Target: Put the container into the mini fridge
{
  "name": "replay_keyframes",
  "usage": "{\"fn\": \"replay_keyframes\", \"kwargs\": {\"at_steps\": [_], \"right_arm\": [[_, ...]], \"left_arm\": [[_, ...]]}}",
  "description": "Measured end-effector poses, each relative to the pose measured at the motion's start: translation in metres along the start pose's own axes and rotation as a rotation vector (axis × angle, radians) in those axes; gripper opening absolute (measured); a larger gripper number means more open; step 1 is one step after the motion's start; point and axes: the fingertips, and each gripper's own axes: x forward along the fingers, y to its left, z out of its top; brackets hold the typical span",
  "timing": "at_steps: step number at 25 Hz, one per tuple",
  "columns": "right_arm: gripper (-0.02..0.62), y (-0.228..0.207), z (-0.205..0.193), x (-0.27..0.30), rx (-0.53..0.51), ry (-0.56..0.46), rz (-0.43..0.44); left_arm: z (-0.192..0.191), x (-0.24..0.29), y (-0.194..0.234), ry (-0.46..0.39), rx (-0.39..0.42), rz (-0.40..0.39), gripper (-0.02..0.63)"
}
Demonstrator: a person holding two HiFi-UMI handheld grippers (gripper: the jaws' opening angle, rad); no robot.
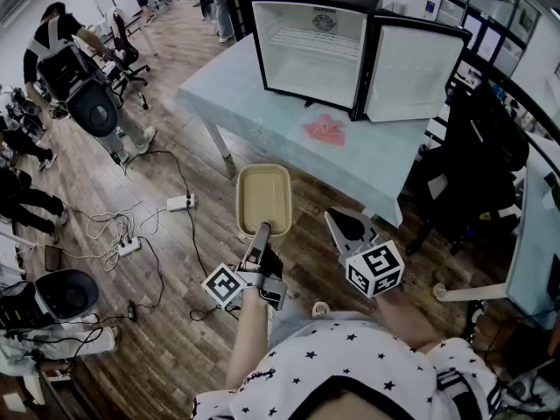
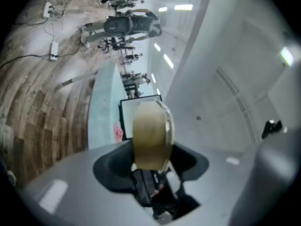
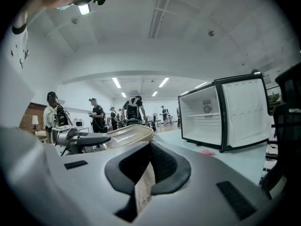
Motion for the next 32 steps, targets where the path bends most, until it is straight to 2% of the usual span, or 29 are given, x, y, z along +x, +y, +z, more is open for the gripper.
{"fn": "replay_keyframes", "kwargs": {"at_steps": [10,21,25,32], "right_arm": [[0.02,0.005,0.006,-0.02,-0.024,-0.021,0.037],[0.021,-0.008,0.005,-0.029,-0.016,-0.019,0.067],[0.021,-0.016,0.001,-0.03,-0.006,-0.012,0.047],[0.021,-0.021,0.004,-0.024,0.007,-0.019,0.063]], "left_arm": [[-0.016,0.001,-0.025,-0.03,0.012,-0.05,0.232],[-0.032,0.012,-0.023,-0.023,-0.002,-0.043,0.232],[-0.039,0.014,-0.02,-0.015,-0.006,-0.032,0.232],[-0.036,0.015,-0.014,-0.022,-0.011,-0.006,0.232]]}}
